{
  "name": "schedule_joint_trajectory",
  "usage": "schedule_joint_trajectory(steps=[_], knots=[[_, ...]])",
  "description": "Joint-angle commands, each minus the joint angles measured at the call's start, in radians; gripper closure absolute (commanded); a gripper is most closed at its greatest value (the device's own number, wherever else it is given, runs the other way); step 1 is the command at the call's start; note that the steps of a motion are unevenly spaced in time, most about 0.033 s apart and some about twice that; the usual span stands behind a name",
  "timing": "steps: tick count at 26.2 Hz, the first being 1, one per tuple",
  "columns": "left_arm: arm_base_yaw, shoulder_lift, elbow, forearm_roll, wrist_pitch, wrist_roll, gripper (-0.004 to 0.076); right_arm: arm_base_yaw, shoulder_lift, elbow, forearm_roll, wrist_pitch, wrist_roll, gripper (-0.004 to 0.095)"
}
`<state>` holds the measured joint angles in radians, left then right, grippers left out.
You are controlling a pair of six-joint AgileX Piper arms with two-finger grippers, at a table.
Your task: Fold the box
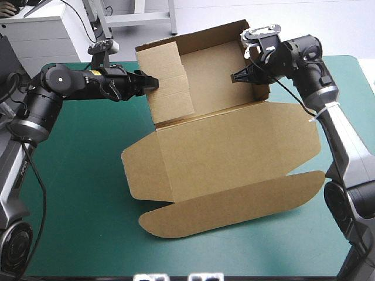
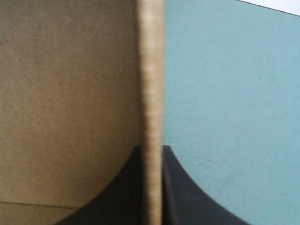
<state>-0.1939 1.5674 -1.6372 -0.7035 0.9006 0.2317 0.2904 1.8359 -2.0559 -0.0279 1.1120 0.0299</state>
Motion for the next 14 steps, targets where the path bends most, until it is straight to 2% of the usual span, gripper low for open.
schedule_joint_trajectory(steps=[1,7,12,14], knots=[[-0.01,-0.042,-0.104,-0.035,-0.001,0.002,0.0348,0.002,-0.057,-0.029,0.028,-0.058,0.013,0.092],[-0.01,-0.042,-0.161,0.024,0.109,0.026,0.0348,0.002,-0.057,-0.029,0.028,-0.061,0.013,0.092],[-0.01,-0.041,-0.161,0.168,0.103,-0.169,0.0348,0.002,-0.057,-0.029,0.044,-0.059,0.013,0.092],[-0.01,-0.037,-0.161,0.249,0.111,-0.202,0.0348,0.002,-0.057,-0.029,0.044,-0.059,0.013,0.092]])
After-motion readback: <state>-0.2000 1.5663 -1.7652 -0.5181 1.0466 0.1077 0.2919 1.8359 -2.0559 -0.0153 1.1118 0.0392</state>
